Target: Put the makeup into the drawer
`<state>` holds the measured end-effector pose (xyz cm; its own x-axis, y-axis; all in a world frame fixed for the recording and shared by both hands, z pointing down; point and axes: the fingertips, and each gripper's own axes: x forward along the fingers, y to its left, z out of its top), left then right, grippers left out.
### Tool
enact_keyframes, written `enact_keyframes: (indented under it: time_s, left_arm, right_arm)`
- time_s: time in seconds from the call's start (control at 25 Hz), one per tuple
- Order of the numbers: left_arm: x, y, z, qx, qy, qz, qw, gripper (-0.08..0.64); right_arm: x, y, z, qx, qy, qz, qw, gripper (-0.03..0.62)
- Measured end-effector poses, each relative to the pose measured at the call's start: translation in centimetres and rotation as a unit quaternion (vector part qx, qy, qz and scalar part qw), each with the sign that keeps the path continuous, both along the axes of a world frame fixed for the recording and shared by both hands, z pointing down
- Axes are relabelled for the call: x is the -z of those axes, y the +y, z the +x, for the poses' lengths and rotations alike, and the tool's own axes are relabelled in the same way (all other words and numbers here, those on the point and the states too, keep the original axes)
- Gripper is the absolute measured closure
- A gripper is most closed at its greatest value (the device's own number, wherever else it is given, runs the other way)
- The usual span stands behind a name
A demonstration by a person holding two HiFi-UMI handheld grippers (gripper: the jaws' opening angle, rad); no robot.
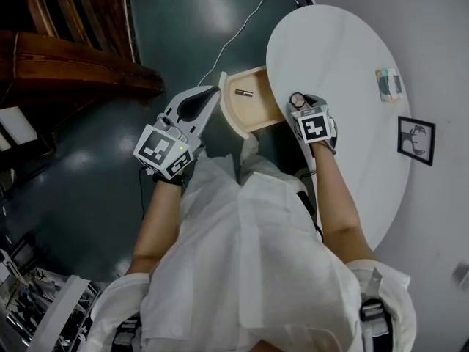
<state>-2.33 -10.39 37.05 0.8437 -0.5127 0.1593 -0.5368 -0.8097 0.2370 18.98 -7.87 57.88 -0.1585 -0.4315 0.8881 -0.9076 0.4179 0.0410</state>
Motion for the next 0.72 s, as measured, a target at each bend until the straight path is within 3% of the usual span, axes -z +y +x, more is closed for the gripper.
enact_keyframes:
  time_s: [0.72]
  left_arm:
    - [-0.4, -2.2, -4.5, 0.033, 0.005, -0.006, 0.9994, 0.541]
  right_arm:
    - [0.6, -5.1, -5.5, 0.038, -0.007, 0.014, 0.999, 0.396]
